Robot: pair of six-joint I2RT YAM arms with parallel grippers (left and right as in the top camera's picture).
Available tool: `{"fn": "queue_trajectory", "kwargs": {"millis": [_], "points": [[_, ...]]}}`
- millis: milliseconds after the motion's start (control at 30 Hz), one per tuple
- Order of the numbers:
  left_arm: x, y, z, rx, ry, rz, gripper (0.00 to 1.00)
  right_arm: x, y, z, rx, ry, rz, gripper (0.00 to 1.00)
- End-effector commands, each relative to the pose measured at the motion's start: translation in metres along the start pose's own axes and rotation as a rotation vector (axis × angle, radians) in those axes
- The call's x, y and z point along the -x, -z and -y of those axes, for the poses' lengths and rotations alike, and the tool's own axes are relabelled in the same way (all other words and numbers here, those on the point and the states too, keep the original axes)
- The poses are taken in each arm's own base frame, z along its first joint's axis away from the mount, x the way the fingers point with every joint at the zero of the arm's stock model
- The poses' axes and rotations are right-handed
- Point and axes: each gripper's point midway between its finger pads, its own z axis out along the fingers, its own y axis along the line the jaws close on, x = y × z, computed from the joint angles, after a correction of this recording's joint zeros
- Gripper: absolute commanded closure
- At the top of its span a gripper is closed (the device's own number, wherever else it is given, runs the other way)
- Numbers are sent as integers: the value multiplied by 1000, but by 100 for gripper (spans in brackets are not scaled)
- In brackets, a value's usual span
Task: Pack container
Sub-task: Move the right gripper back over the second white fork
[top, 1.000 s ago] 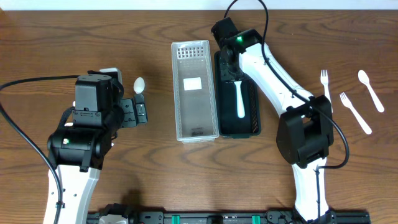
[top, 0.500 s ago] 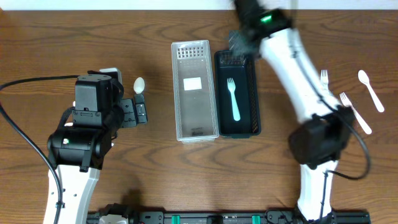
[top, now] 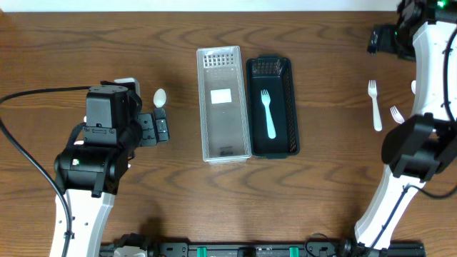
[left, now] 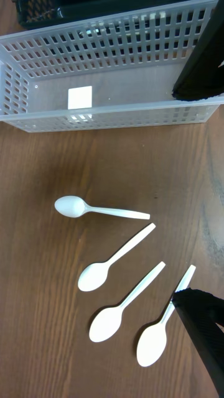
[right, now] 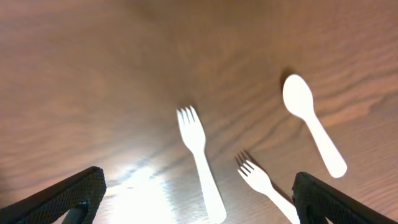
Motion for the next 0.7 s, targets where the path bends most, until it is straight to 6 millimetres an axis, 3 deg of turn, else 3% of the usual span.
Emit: {"fn": "queue_trajectory", "kwargs": {"millis": [0, 133, 267, 667], "points": [[5, 3, 1, -5, -13, 10, 2, -15, -34, -1, -16, 52, -94, 1], [4, 0, 1, -3, -13, 1, 2, -32, -69, -9, -17, 114, -188, 1], [4, -2, 1, -2, -14, -6, 2, -48, -91, -12, -5, 121, -261, 1], [4, -2, 1, -2, -14, -6, 2, -82, -105, -13, 63, 221, -387, 2]]}}
